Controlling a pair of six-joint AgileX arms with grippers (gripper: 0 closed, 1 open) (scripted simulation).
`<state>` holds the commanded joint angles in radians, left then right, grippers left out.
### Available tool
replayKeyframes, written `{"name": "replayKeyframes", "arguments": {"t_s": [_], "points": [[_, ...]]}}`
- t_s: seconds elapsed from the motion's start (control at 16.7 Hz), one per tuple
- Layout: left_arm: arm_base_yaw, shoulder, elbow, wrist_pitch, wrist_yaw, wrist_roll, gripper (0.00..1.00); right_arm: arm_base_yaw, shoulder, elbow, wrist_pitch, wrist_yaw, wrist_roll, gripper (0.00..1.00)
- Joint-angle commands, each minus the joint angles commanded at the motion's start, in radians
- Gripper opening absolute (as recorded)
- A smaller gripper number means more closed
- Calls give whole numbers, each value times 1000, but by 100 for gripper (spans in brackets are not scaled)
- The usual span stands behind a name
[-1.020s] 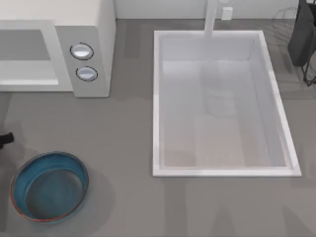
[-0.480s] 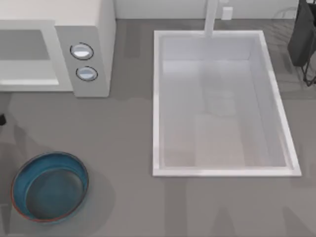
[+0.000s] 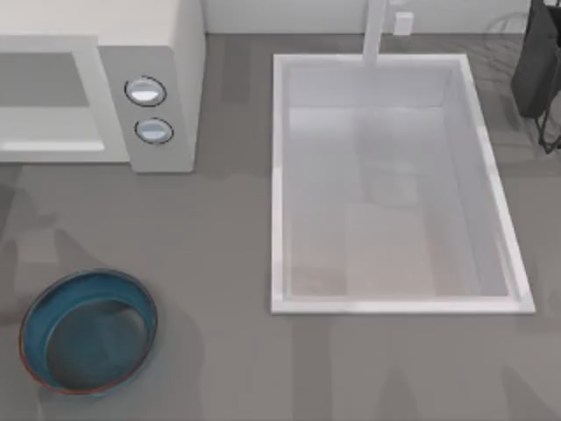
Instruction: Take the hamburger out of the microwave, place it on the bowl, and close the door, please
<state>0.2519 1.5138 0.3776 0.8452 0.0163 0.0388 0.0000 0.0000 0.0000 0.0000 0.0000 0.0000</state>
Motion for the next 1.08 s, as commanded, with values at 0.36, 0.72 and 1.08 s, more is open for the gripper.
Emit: {"name": "replayKeyframes", "arguments": {"t_s": [0.36, 0.72, 1.08], "points": [[-1, -21, -1, -24, -1, 2, 0, 0, 0, 0, 0, 0, 0, 100], [-59, 29, 121, -172, -31, -150, 0, 0, 0, 0, 0, 0, 0, 100], [-240, 179, 451, -676, -145, -676, 0, 0, 0, 0, 0, 0, 0, 100]]}}
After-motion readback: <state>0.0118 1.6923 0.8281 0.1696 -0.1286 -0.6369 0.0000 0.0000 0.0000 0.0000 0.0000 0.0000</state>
